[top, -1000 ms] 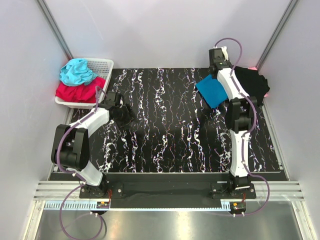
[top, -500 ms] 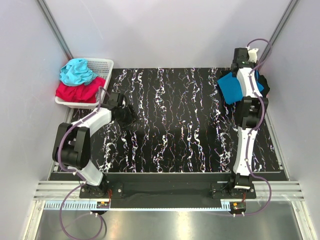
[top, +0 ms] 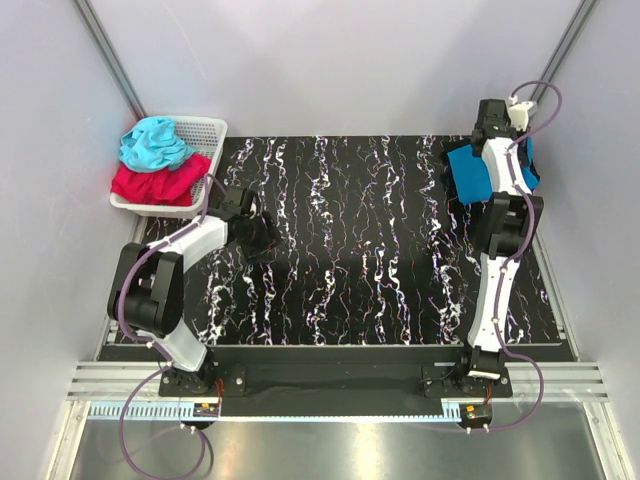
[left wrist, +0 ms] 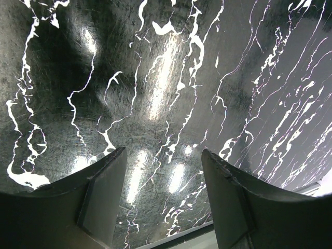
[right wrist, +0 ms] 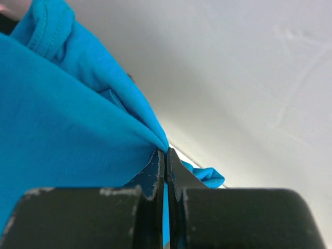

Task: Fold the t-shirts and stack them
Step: Neatly place the folded tshirt to the corner, then reset both grippers

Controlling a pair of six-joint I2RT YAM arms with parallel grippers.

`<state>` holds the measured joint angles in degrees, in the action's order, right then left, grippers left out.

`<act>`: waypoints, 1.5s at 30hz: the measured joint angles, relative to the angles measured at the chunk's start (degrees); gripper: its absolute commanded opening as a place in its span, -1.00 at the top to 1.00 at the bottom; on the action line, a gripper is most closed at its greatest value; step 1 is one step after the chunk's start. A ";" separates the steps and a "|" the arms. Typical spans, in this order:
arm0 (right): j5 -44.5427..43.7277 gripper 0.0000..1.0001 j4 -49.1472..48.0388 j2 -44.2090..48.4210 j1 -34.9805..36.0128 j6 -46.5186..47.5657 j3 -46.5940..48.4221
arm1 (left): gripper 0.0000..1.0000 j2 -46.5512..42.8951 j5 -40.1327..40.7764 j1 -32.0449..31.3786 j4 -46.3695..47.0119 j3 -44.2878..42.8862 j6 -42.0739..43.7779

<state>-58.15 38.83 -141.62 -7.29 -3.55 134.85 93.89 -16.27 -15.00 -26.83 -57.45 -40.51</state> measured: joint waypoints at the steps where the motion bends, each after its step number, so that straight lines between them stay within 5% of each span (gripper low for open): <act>1: -0.94 1.00 -0.07 0.00 -0.44 -0.76 -0.48 | -0.29 -0.02 0.02 0.00 0.00 0.00 -0.02; 9: -0.22 1.00 0.39 0.11 -5.01 -5.14 -5.90 | -0.29 0.00 0.02 -0.22 0.00 0.00 -0.02; 10: 0.22 0.92 0.33 0.11 -5.27 -5.25 -5.90 | -0.29 0.00 0.02 -0.28 0.00 0.00 -0.02; 12: 2.12 0.32 0.81 0.11 -5.86 -6.34 -5.60 | -0.29 0.02 0.02 -0.44 0.00 -0.04 -0.02; 14: 3.39 -0.02 2.08 0.04 -5.90 -7.23 -5.03 | -0.29 0.04 0.02 -0.66 -0.02 -0.04 -0.02; 17: 4.59 -0.25 3.13 0.04 -5.40 -7.80 -3.91 | -0.29 0.04 0.04 -0.74 -0.02 -0.04 -0.02; 31: 10.12 -0.26 3.96 9.22 3.02 -5.25 -3.15 | -0.29 -1.70 2.43 -1.51 -0.28 -0.07 0.52; 38: 27.58 -0.23 0.76 32.35 14.53 -8.98 -25.07 | -0.47 -11.87 8.59 -2.08 -0.46 -0.04 2.14; 45: 44.44 -0.13 -5.07 55.80 15.52 -13.09 -48.33 | -0.64 -18.18 13.03 -4.24 -0.76 1.22 3.74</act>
<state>-13.72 33.76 -85.82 8.23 -16.64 86.52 75.70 -3.25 -19.25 -27.59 -56.23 -36.77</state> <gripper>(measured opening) 0.600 0.801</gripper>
